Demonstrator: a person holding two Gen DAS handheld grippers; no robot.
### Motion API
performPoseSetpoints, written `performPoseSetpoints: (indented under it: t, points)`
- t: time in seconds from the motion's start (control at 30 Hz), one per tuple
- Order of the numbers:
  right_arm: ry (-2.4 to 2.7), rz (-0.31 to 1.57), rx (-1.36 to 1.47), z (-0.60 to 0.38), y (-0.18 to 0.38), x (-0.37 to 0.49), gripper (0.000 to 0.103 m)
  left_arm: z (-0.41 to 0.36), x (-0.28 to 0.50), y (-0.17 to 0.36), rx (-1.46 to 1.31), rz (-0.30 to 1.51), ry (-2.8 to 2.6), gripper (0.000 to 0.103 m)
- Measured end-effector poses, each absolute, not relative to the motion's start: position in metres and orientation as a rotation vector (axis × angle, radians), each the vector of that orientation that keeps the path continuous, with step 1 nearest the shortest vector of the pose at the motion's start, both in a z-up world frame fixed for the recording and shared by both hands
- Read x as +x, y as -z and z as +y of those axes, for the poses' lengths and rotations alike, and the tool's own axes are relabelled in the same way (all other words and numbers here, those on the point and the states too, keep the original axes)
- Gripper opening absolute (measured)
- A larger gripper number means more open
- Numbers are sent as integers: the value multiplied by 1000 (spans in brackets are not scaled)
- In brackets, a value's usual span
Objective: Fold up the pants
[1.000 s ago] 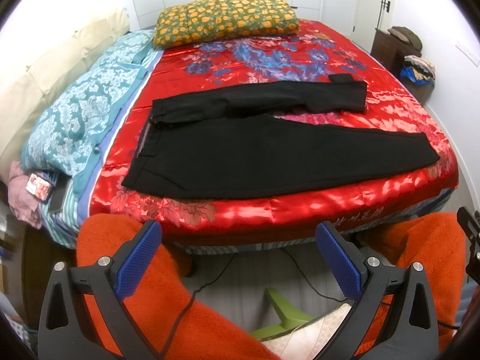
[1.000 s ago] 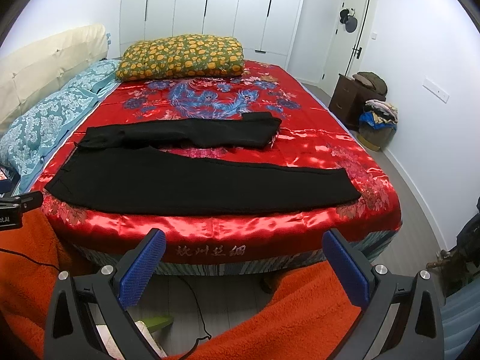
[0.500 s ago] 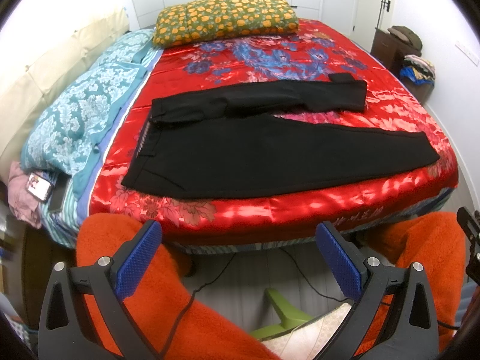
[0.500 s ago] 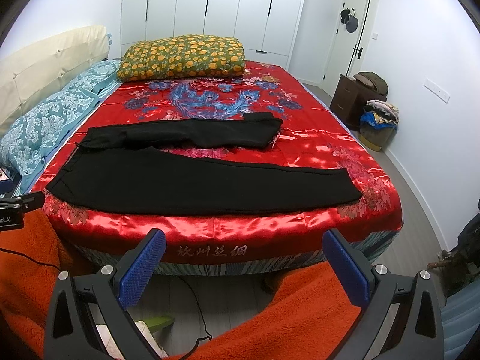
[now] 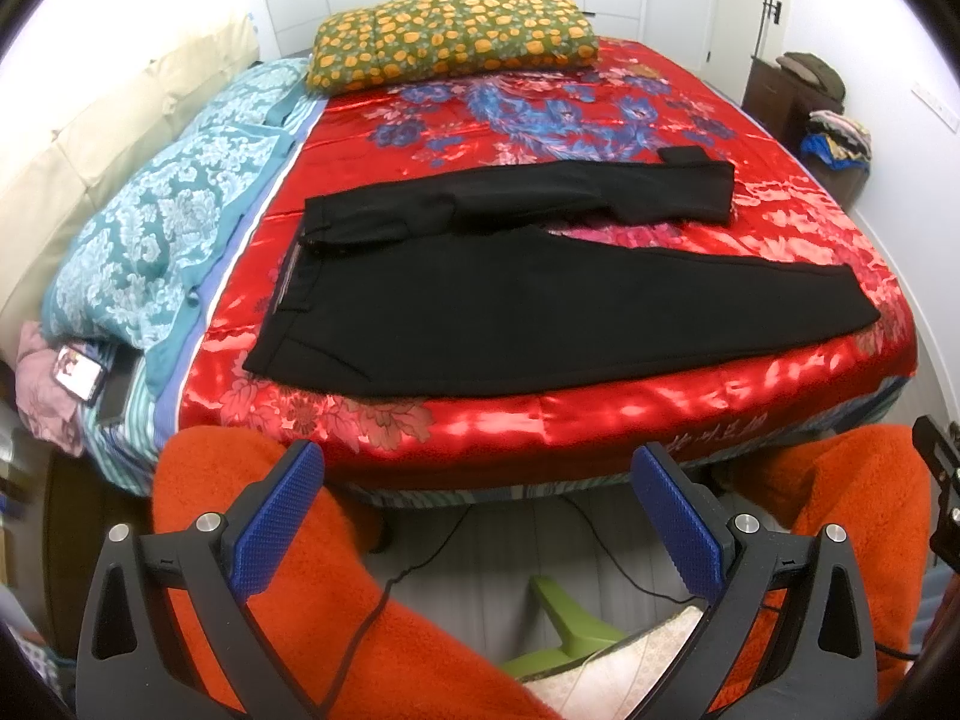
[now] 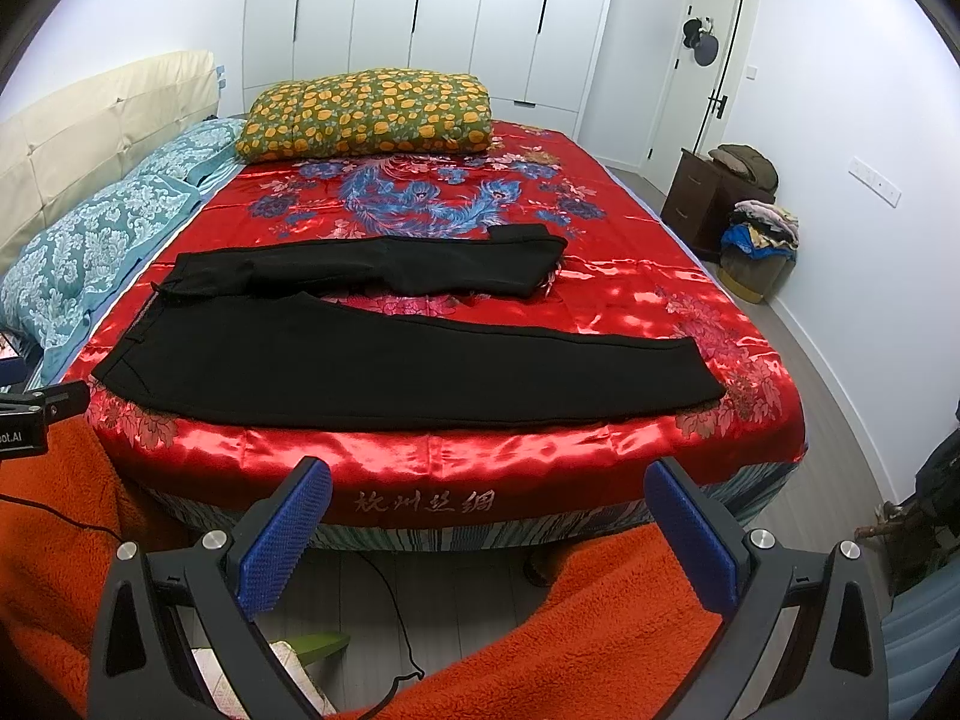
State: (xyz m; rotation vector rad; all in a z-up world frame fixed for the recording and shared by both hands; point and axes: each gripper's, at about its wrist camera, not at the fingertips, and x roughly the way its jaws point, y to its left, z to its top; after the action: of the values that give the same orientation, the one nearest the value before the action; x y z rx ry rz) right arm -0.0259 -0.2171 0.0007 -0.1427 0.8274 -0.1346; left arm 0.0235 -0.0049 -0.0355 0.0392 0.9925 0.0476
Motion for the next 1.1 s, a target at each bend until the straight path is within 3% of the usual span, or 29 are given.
performPoseSetpoints:
  t: [0.57,0.9,1.1]
  points:
    - [0,644,-54,-219,-22,-30,103,-11,30,35,64,989,-30,102]
    - [-168,766,-69,-209,19,6,103,-7,71,25,80,910,-54,102]
    - [-121,808,26,-264,17,66,103,-19,113,19,105,853,-41,102]
